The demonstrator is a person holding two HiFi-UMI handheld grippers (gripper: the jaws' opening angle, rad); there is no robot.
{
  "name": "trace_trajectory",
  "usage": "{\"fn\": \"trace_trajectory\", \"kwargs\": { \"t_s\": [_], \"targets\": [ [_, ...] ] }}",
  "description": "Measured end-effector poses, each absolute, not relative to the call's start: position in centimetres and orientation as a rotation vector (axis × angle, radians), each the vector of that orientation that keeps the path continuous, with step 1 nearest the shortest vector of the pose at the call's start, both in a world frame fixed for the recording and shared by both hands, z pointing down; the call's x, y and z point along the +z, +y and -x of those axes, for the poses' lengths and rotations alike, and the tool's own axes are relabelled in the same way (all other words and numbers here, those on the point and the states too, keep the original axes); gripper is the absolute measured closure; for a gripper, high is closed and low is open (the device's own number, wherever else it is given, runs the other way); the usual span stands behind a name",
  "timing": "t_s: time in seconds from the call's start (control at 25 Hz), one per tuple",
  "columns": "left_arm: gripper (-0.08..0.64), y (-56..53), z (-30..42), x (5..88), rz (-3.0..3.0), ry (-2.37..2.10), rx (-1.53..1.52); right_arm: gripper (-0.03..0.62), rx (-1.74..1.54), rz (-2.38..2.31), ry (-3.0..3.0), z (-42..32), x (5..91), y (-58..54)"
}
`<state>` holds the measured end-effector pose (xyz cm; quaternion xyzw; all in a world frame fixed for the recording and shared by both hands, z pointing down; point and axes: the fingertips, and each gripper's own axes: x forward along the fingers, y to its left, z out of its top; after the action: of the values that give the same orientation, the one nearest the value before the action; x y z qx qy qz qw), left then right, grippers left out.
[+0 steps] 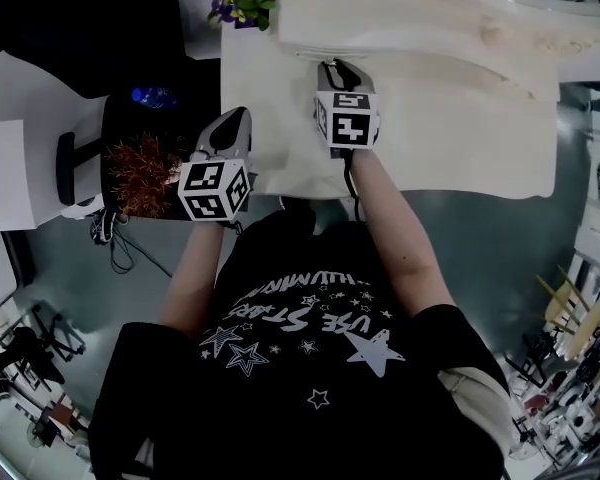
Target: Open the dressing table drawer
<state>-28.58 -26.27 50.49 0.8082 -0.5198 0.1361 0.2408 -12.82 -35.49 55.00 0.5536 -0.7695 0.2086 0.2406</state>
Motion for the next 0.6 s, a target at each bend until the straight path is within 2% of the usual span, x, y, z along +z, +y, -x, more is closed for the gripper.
{"fn": "trace_trajectory", "kwargs": {
  "t_s": [0.6],
  "targets": [
    [0.558, -25.2, 28.1, 50.2, -2.223, -1.414, 0.36, 0.471, 0.599, -1.506, -2.104, 12.8, 54.9, -33.1]
  ]
}}
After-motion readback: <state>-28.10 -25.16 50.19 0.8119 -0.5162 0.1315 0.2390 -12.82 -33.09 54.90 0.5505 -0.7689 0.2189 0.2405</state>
